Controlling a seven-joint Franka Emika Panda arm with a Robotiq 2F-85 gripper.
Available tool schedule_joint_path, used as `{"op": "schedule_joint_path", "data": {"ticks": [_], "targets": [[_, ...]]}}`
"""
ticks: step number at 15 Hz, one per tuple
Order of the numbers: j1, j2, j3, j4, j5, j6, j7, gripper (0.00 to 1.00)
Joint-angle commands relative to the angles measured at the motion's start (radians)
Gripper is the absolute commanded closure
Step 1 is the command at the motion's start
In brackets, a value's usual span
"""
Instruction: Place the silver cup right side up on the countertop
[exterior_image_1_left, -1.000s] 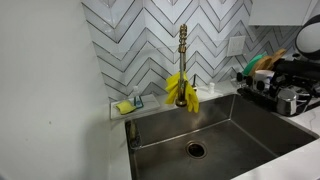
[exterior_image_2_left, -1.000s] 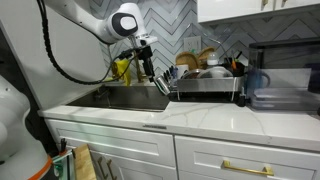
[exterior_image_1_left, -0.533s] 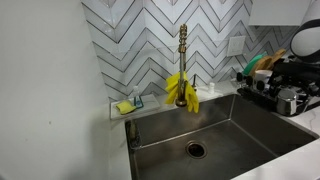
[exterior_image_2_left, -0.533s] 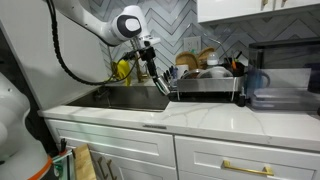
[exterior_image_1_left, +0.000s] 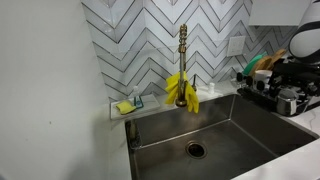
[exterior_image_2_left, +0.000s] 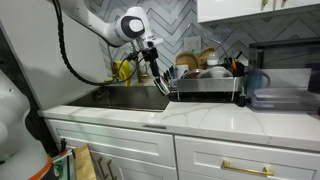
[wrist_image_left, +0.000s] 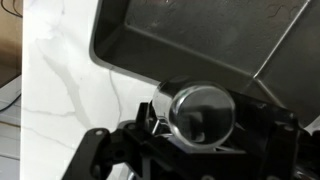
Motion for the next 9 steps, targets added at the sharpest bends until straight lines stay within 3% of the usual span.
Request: {"op": "schedule_joint_path", "data": {"ticks": [1,5,7,9], "targets": [[0.021,0.02,-0.021,0.006,-0.016,0.012,0.004,0.04],[0.025,0.03,-0.024,0.007,-0.021,0.014,0.009,0.05],[0.027,0.033,-0.025,0.01,-0.021,0.013,0.009,0.18],[0.029,0.035,-0.027,0.012,-0.022,0.012,0.011,0.38]]}}
